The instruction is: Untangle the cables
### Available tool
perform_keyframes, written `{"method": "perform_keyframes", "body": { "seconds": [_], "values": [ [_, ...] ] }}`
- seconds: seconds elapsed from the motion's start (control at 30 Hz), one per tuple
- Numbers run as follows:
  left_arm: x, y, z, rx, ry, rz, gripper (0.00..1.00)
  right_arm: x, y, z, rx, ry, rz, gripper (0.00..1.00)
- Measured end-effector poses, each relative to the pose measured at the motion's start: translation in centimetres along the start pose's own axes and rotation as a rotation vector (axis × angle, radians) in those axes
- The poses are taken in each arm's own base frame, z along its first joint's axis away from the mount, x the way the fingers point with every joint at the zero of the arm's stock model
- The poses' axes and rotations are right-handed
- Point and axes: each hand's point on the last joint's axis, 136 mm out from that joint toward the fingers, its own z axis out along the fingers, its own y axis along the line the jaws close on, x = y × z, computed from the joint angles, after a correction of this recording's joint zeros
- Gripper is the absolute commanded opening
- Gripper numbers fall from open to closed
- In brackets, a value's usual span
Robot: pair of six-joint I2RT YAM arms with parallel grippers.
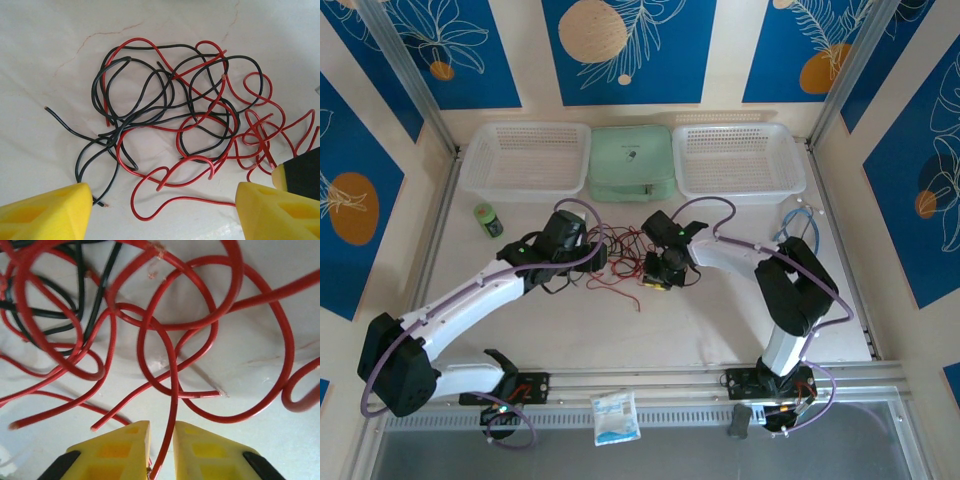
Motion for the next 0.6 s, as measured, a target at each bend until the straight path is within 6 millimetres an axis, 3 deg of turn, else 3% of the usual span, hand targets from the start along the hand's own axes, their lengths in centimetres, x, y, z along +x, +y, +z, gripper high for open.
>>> {"method": "perform_keyframes", "body": {
  "seconds": [0.1, 0.4, 0.5, 0.6],
  "values": [
    [0.0, 0.0, 0.0, 0.000, 0.000, 0.000, 0.75, 0.0, 0.1, -0.3, -0.006, -0.007, -0.001, 0.01],
    [0.0, -0.1, -0.2, 0.006, -0.008, 0.001, 0.75, -0.1, 0.6, -2.4, -0.031, -0.042, -0.019, 0.00],
    [-0.2, -0.3, -0.5, 0.020, -0.017, 0.000, 0.75, -0.4, 1.5, -4.6, -0.049, -0.075, -0.057, 0.00],
    [-0.4, -0.9, -0.9, 0.054, -0.033, 0.015, 0.75, -1.4, 3.9, -8.9, -0.116, -0.164, -0.126, 0.00]
  ]
}}
